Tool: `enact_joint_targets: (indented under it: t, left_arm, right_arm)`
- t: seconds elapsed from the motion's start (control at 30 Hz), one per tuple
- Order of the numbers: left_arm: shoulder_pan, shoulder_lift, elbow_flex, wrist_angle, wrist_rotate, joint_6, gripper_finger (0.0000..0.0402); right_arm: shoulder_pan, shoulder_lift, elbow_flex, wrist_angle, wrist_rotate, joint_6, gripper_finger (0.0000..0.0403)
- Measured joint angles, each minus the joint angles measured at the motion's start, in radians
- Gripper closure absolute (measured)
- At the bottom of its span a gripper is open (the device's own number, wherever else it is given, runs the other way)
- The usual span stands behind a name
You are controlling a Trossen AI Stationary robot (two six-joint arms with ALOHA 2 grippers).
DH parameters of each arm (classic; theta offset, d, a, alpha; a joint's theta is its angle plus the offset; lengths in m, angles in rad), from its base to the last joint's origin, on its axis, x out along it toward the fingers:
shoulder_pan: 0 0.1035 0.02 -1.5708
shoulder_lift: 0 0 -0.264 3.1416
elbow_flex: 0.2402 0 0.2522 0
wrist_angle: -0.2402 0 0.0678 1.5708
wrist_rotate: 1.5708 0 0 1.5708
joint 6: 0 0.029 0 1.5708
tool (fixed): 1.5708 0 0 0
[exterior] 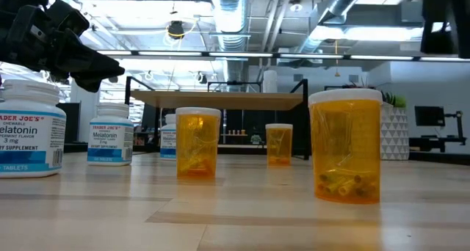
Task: Pick and place medicine bottles onto shelf by color
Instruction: Adjust the bottom orange pill bottle
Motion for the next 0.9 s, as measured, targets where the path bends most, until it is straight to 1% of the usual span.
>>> enact_joint_targets:
  t: [0.1, 0.23, 0.4, 0.47, 0.63, 0.9]
  left_arm:
    - [0.0, 0.0, 0.0, 0.0, -0.001, 0.0, 0.0306]
    - [0.0, 0.001, 0.0, 0.0, -0.001, 0.0, 0.0305]
    - [0.0, 0.004, 0.0, 0.0, 0.0, 0.0, 0.0306]
    - [0.0, 0.006, 0.0, 0.0, 0.0, 0.0, 0.0306]
    - [0.0, 0.006, 0.0, 0.0, 0.0, 0.001, 0.0306]
    - [0.0, 0.006, 0.0, 0.0, 0.0, 0.001, 0.0306]
  right_arm:
    - [-0.008, 0.036, 0.0, 0.074, 0.012, 0.01, 0.0278]
    - [-0.024, 0.102, -0.001, 0.156, -0.039, 0.045, 0.0282]
    - [-0.029, 0.148, -0.001, 0.222, -0.044, 0.056, 0.0282]
    - [-0.037, 0.154, -0.002, 0.224, -0.043, 0.056, 0.0282]
    - [-0.077, 0.151, -0.001, 0.192, 0.007, 0.029, 0.0283]
    - [-0.195, 0.151, -0.001, 0.137, 0.019, -0.08, 0.0283]
